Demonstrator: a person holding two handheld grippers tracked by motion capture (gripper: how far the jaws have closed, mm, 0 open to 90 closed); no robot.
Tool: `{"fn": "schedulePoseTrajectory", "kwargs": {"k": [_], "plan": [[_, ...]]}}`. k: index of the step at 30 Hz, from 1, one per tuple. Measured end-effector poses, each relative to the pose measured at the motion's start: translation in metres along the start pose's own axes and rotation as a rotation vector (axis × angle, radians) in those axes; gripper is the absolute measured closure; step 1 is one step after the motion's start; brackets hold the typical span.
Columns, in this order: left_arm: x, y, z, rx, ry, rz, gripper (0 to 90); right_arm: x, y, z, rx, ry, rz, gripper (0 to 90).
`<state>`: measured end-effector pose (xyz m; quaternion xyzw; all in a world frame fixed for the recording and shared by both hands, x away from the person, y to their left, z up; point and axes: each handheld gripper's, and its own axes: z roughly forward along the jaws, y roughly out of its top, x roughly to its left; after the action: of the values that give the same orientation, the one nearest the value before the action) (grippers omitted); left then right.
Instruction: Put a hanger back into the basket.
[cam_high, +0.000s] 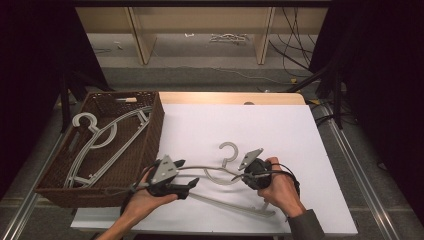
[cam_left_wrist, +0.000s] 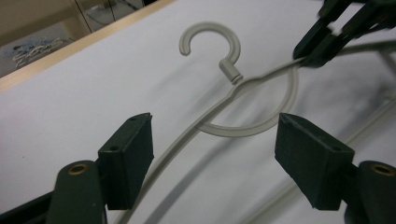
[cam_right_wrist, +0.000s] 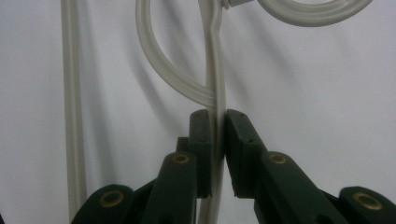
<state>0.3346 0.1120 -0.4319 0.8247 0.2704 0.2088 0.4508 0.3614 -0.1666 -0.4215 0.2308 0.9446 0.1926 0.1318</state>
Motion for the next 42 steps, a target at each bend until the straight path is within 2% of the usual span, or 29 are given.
{"fn": "schedulePoseTrajectory", "kwargs": {"k": [1,3,4,5,6,7,11,14,15,16,18,19,21,22,24,25,27,28,29,30,31,32,34,36,38,40,42], "plan": [[0.0,0.004,0.007,0.022,-0.006,0.024,28.5,0.0,0.0,-0.002,-0.005,-0.004,-0.01,81.7],[-0.002,0.012,0.02,0.057,-0.026,0.033,30.6,0.002,0.001,-0.006,-0.005,-0.005,-0.013,81.7],[-0.003,0.016,0.026,0.071,-0.02,0.045,31.1,0.002,0.001,-0.008,-0.01,-0.01,-0.024,81.7],[-0.004,0.019,0.031,0.078,-0.032,0.04,32.7,0.003,0.002,-0.009,-0.022,-0.019,-0.025,81.7],[-0.005,0.021,0.036,0.087,-0.036,0.053,37.5,0.005,0.002,-0.012,-0.014,-0.017,-0.031,81.7],[-0.007,0.023,0.041,0.094,-0.044,0.074,37.5,0.005,0.002,-0.012,-0.014,-0.017,-0.031,81.7],[-0.011,0.028,0.055,0.169,-0.065,0.152,41.4,0.006,0.004,-0.016,-0.017,-0.031,-0.049,81.7],[-0.01,0.029,0.063,0.2,-0.092,0.174,45.5,0.008,0.006,-0.019,-0.015,-0.027,-0.064,81.7],[-0.008,0.029,0.066,0.21,-0.101,0.189,52.8,0.01,0.007,-0.02,-0.017,-0.026,-0.079,81.7],[-0.006,0.029,0.069,0.22,-0.109,0.198,55.1,0.01,0.007,-0.02,-0.019,-0.03,-0.09,81.7],[-0.002,0.027,0.075,0.234,-0.15,0.188,58.6,0.011,0.008,-0.02,-0.019,-0.025,-0.091,81.7],[-0.002,0.027,0.077,0.236,-0.167,0.203,65.8,0.012,0.008,-0.02,-0.022,-0.033,-0.095,81.7],[-0.004,0.028,0.075,0.246,-0.167,0.26,68.9,0.012,0.008,-0.019,-0.018,-0.035,-0.098,81.7],[-0.005,0.03,0.073,0.257,-0.177,0.276,70.6,0.011,0.008,-0.019,-0.02,-0.035,-0.103,81.6],[-0.008,0.034,0.069,0.254,-0.177,0.336,74.5,0.009,0.007,-0.021,-0.04,-0.038,-0.12,81.4],[-0.011,0.038,0.064,0.256,-0.165,0.383,75.7,0.009,0.007,-0.022,-0.047,-0.045,-0.115,81.1],[-0.012,0.039,0.061,0.259,-0.159,0.395,76.8,0.009,0.007,-0.023,-0.05,-0.056,-0.11,80.4],[-0.013,0.041,0.059,0.259,-0.156,0.409,77.9,0.008,0.007,-0.024,-0.062,-0.07,-0.108,78.6],[-0.014,0.042,0.056,0.256,-0.158,0.398,80.6,0.005,0.007,-0.026,-0.101,-0.098,-0.068,70.4],[-0.013,0.044,0.054,0.243,-0.161,0.417,80.6,0.005,0.007,-0.026,-0.101,-0.098,-0.068,70.4],[-0.013,0.046,0.052,0.237,-0.153,0.419,82.2,0.004,0.008,-0.029,-0.152,-0.125,-0.049,60.6],[-0.013,0.048,0.049,0.231,-0.145,0.412,82.2,0.004,0.008,-0.029,-0.152,-0.125,-0.049,60.6],[-0.01,0.054,0.045,0.211,-0.136,0.426,82.3,0.002,0.009,-0.034,-0.233,-0.115,-0.025,51.2],[-0.005,0.059,0.041,0.205,-0.125,0.403,82.3,-0.001,0.01,-0.04,-0.309,-0.13,0.039,44.1],[0.0,0.064,0.037,0.204,-0.1,0.377,82.3,-0.003,0.011,-0.046,-0.353,-0.142,0.07,40.0],[0.005,0.069,0.035,0.205,-0.085,0.356,82.3,-0.005,0.01,-0.05,-0.431,-0.153,0.1,37.8],[0.011,0.073,0.034,0.211,-0.079,0.329,82.3,-0.006,0.01,-0.054,-0.486,-0.166,0.141,34.3]]}}
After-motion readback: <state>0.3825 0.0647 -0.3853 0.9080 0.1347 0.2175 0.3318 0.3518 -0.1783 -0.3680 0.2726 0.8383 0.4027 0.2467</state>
